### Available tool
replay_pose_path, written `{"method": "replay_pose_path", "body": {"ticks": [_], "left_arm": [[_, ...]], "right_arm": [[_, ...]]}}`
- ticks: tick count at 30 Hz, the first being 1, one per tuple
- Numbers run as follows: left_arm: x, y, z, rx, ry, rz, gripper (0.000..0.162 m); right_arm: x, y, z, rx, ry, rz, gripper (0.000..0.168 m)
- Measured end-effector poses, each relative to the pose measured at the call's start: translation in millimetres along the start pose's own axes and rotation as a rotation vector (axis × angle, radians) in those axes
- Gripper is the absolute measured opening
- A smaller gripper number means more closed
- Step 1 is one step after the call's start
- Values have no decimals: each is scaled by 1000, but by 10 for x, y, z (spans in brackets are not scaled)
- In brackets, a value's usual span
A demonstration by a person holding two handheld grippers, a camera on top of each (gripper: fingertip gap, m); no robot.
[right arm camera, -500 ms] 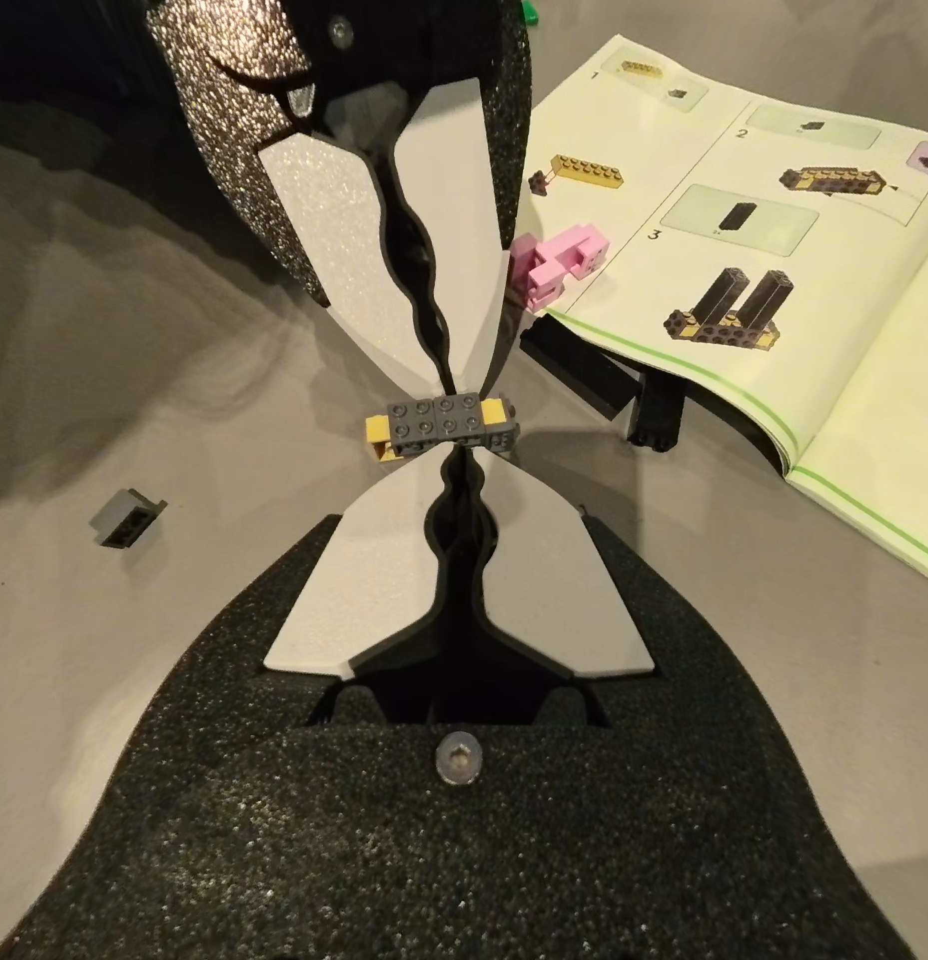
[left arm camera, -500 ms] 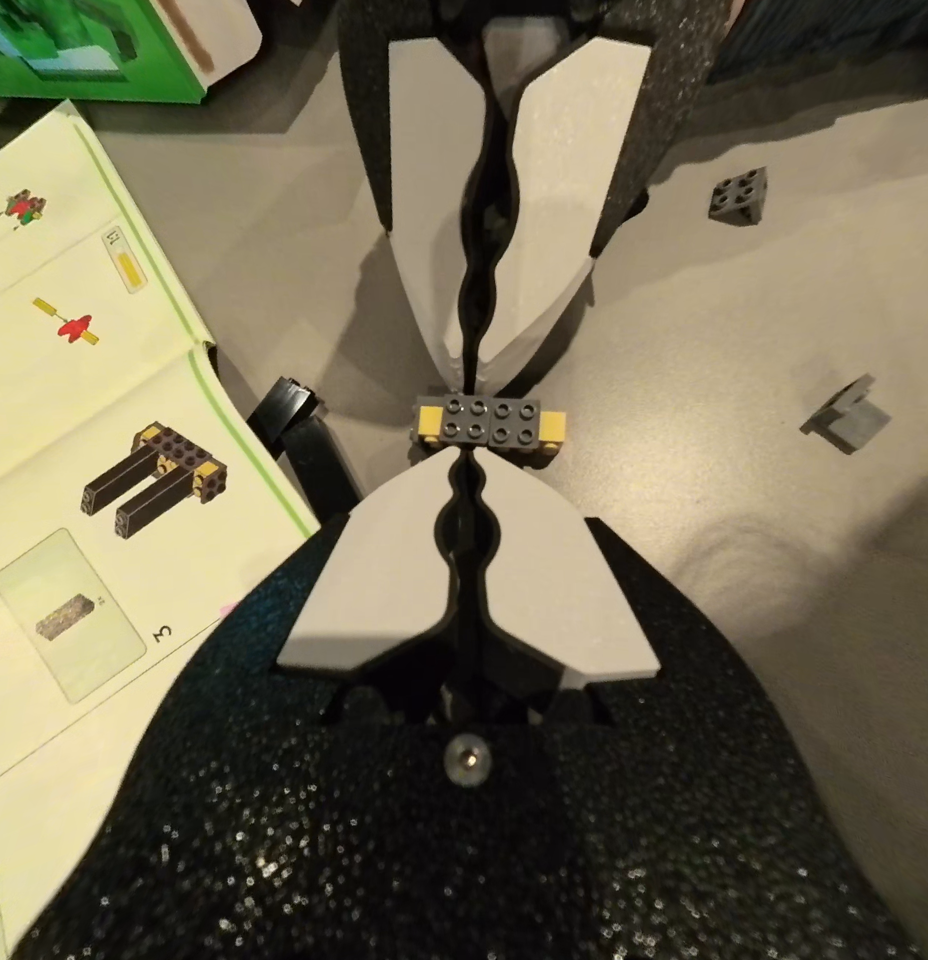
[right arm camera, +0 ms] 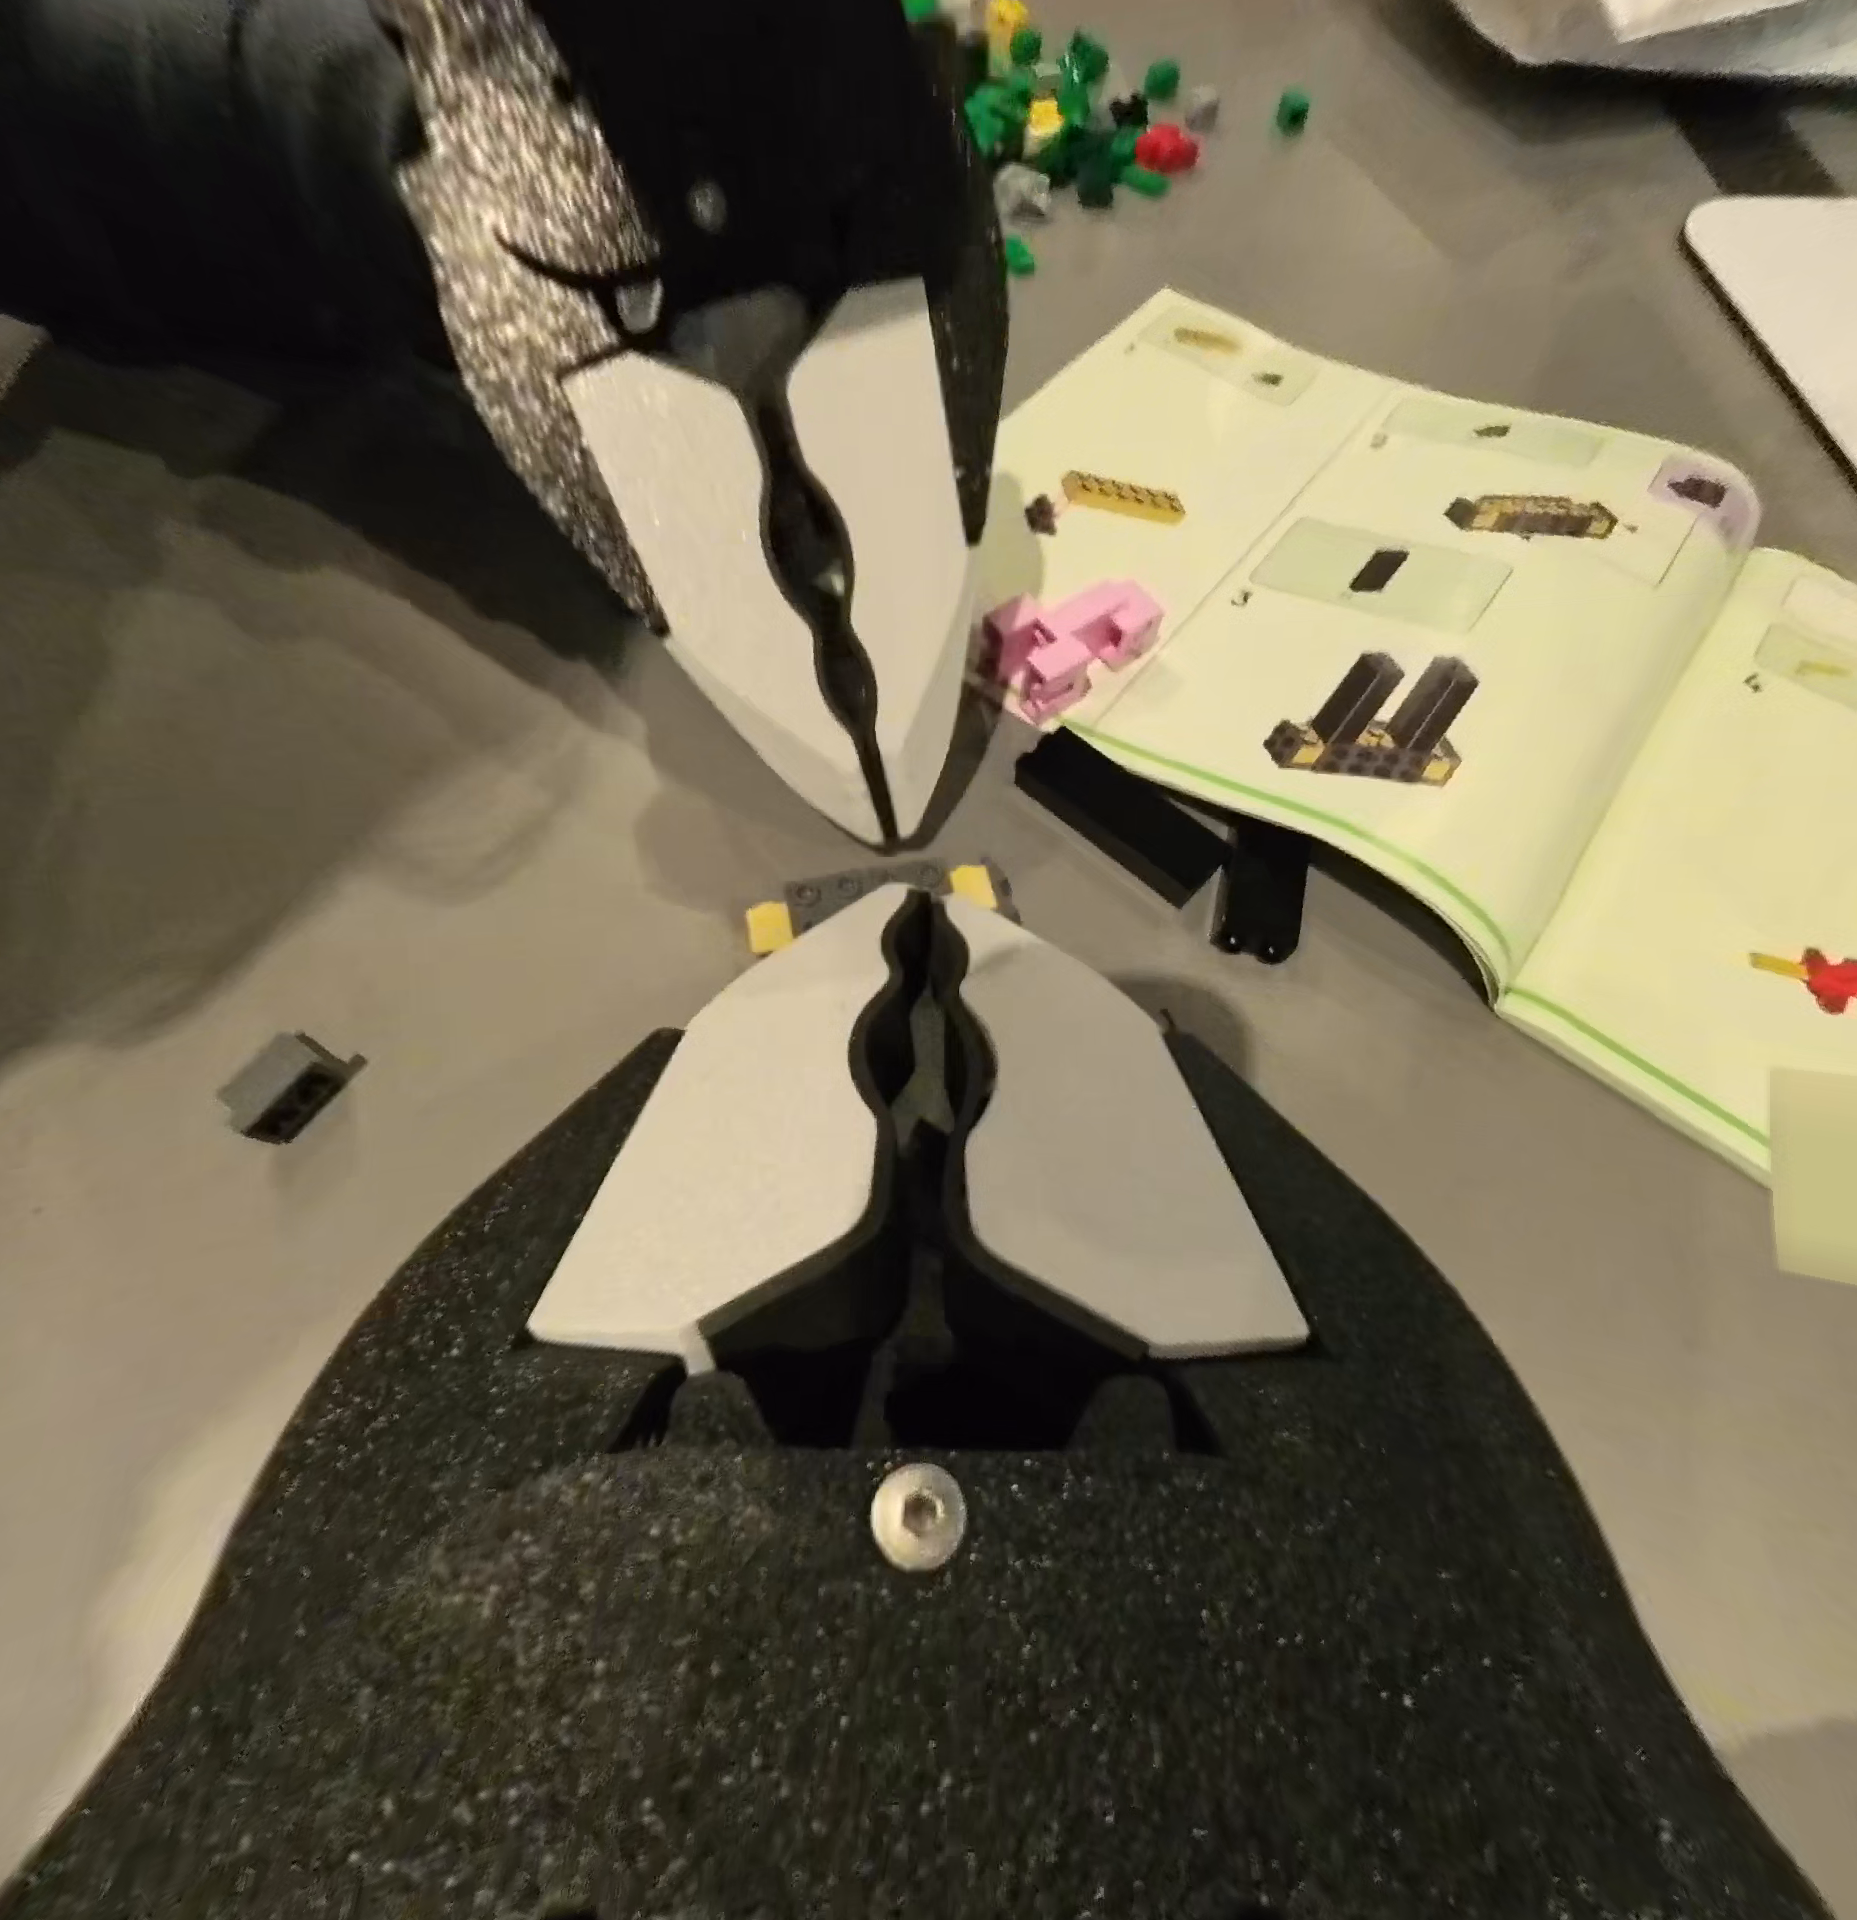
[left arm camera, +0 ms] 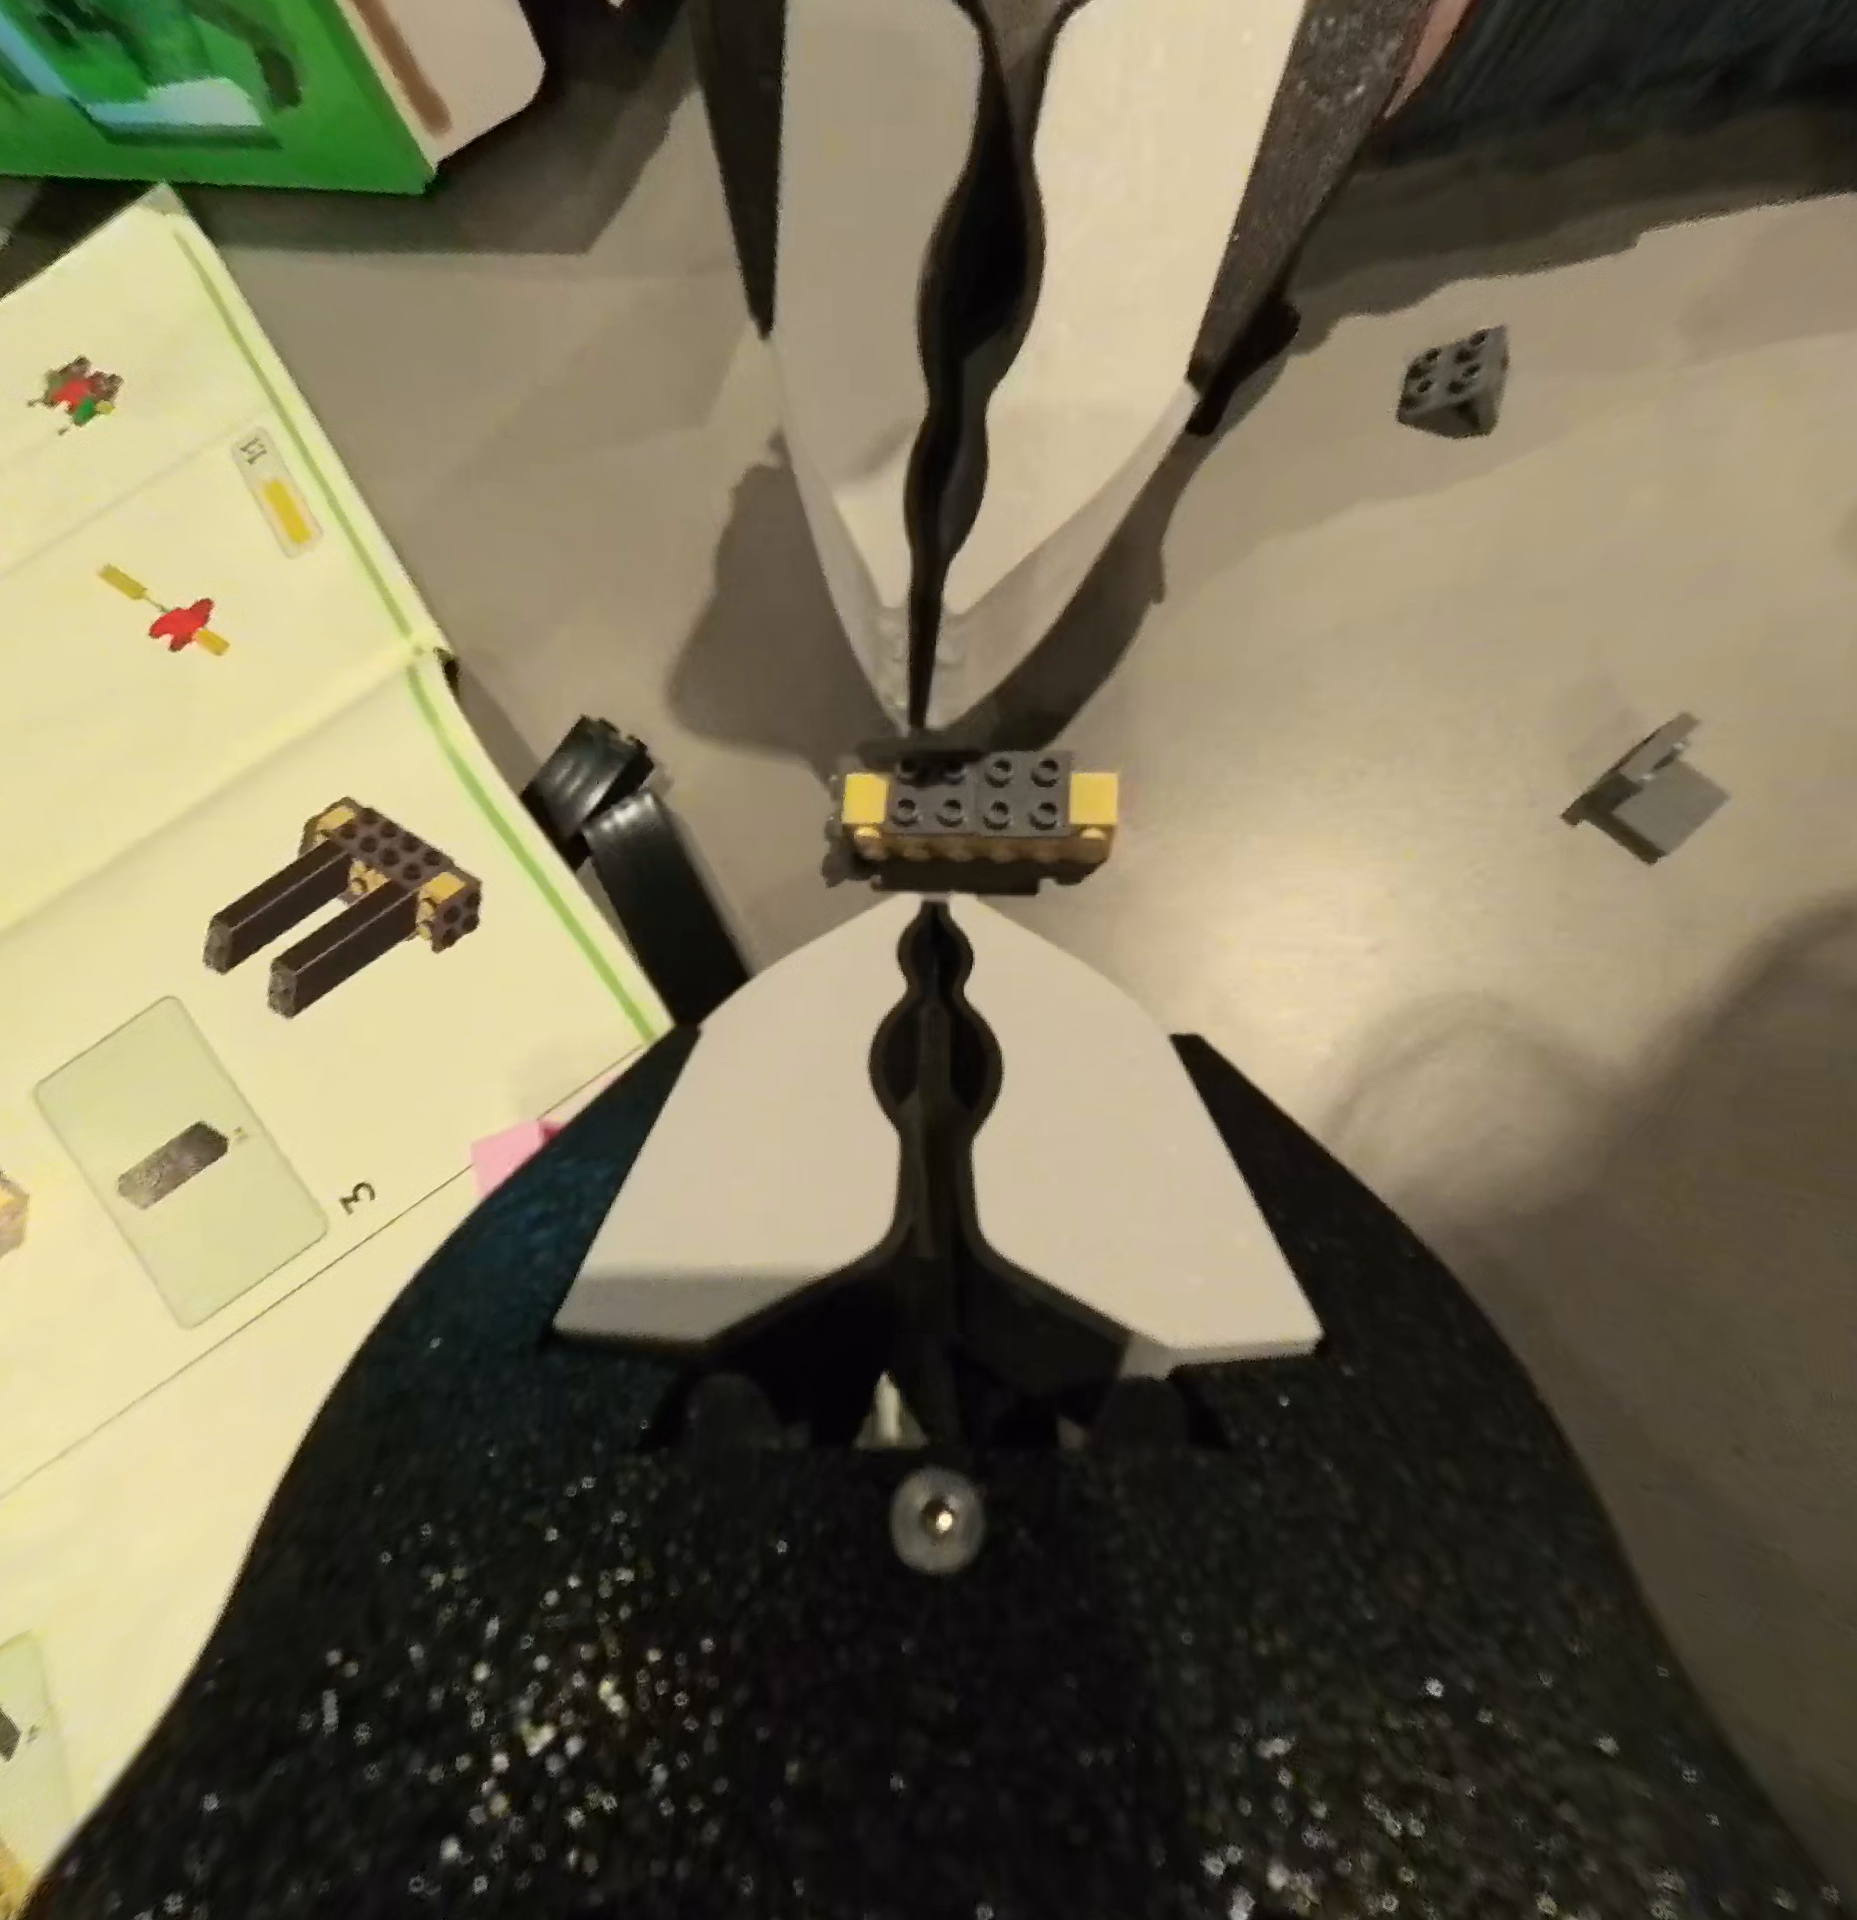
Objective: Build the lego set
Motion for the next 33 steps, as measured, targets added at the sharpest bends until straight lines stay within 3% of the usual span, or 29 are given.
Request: {"method": "replay_pose_path", "body": {"ticks": [1,27,33], "left_arm": [[2,-12,-13,-3,3,-5,0],[34,-31,-89,7,10,-41,0],[5,158,93,128,-15,-52,0]], "right_arm": [[10,10,-15,10,-2,-8,0],[-164,-10,-51,23,118,-24,0],[-65,-144,125,-180,16,-96,0]]}}
Point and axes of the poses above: each gripper's, where its closed fingertips meet, z back along the fingers, x out of its top, y = z × x across the jaws, the point moved 1 cm from there along z, back along the fingers, and after that the axes turned 6 degrees about -y, right-handed, at the moved point
